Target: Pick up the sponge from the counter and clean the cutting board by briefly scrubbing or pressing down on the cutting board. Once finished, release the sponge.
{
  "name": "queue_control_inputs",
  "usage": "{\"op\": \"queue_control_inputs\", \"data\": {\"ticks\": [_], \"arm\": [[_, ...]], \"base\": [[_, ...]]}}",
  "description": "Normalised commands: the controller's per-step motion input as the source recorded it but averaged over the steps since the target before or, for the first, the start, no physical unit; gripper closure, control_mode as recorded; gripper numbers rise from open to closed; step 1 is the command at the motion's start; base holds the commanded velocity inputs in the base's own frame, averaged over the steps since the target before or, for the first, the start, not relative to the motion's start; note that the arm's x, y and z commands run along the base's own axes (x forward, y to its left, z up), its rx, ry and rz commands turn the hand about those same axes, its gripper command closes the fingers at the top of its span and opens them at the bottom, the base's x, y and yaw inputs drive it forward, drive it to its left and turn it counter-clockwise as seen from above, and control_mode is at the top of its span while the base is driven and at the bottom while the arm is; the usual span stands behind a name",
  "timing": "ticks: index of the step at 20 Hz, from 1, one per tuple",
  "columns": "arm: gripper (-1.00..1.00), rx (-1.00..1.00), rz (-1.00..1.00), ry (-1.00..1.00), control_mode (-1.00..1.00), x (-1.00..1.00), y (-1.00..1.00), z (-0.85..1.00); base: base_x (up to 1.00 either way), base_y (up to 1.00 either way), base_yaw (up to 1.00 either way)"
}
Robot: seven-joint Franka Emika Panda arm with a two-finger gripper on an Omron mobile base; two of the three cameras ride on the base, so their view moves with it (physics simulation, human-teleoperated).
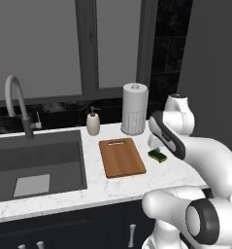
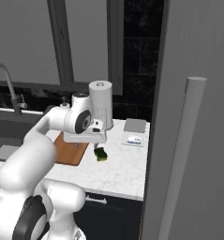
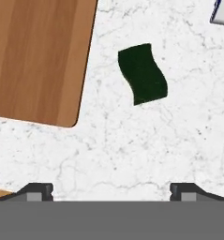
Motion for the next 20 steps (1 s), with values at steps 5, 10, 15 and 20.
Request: {"op": "queue_control_inputs", "data": {"ticks": [5,10,15,20], "arm": [[-1.00,0.00,0.07,-0.02,-1.00,0.46,-0.14,-0.40],[-1.00,0.00,0.04,0.00,-1.00,0.50,-0.09,-0.28],[-1.00,0.00,0.05,0.00,-1.00,0.42,-0.07,-0.26],[-1.00,0.00,0.05,0.00,-1.00,0.37,-0.09,-0.22]], "base": [[0.00,0.00,0.00],[0.00,0.00,0.00],[0.00,0.00,0.00],[0.00,0.00,0.00]]}}
